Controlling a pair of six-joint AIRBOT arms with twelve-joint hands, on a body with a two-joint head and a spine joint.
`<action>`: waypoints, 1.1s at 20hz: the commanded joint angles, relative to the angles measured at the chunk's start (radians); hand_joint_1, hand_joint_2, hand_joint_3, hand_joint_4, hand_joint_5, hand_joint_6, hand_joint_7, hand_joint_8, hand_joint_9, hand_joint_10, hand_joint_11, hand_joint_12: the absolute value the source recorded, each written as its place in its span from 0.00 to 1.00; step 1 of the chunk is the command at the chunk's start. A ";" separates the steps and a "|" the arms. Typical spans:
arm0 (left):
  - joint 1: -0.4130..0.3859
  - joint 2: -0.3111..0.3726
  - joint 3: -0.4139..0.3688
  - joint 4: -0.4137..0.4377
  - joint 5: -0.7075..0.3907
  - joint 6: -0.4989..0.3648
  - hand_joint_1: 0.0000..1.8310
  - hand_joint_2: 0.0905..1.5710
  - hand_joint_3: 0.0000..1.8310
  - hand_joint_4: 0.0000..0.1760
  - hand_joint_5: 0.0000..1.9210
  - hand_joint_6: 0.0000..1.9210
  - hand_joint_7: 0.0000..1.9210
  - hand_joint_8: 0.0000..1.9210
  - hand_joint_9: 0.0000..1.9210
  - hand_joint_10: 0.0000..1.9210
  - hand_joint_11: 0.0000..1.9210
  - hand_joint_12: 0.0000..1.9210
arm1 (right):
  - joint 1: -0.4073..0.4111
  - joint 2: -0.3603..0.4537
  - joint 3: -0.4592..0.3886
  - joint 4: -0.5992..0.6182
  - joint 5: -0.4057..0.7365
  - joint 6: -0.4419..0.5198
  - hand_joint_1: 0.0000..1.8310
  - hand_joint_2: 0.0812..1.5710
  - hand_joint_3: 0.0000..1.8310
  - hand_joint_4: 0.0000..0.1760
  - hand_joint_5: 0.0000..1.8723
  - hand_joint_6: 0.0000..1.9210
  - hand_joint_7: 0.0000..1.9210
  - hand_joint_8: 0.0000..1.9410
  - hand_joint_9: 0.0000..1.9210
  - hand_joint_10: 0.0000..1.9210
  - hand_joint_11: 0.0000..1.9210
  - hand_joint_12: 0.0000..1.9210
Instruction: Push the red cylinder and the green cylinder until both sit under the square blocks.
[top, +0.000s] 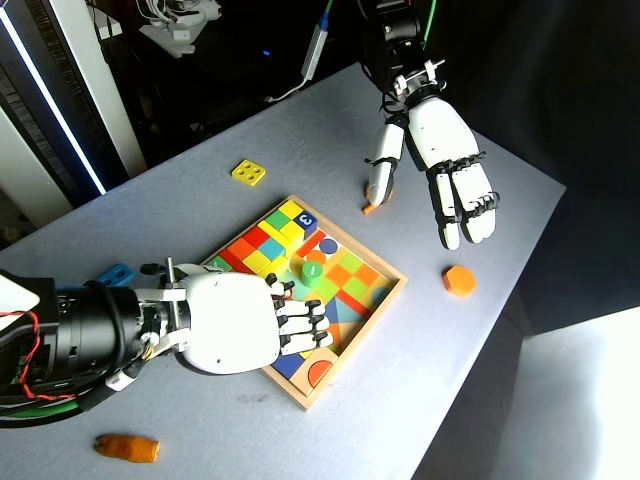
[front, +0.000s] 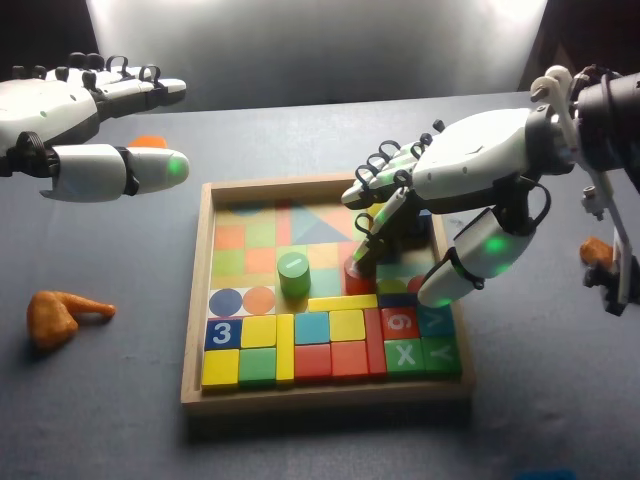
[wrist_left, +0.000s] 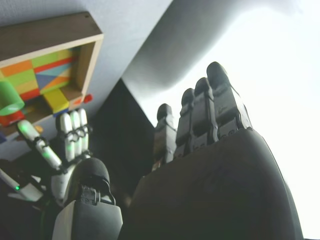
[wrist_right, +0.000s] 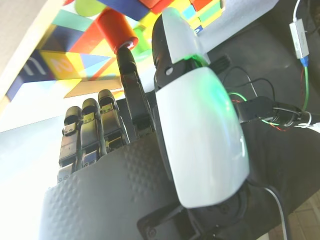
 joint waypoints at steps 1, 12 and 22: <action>-0.005 0.001 0.006 -0.017 -0.113 -0.003 0.00 0.73 0.00 0.86 0.05 0.00 0.02 0.00 0.01 0.00 0.00 0.13 | 0.000 0.008 -0.002 0.031 -0.008 0.011 0.24 0.69 0.00 0.91 0.28 0.00 0.00 0.00 0.00 0.00 0.00 0.02; 0.004 0.007 0.003 -0.029 -0.115 -0.004 0.00 0.73 0.00 0.95 0.05 0.00 0.02 0.00 0.01 0.00 0.00 0.12 | -0.007 0.035 -0.015 0.002 -0.002 0.040 0.28 0.67 0.00 0.77 0.32 0.00 0.03 0.00 0.00 0.00 0.00 0.13; 0.009 0.010 0.002 -0.033 -0.118 -0.004 0.00 0.72 0.00 1.00 0.05 0.00 0.02 0.00 0.02 0.00 0.00 0.15 | -0.008 0.069 -0.036 -0.035 0.005 0.071 0.24 0.69 0.00 0.82 0.30 0.00 0.02 0.00 0.00 0.00 0.00 0.10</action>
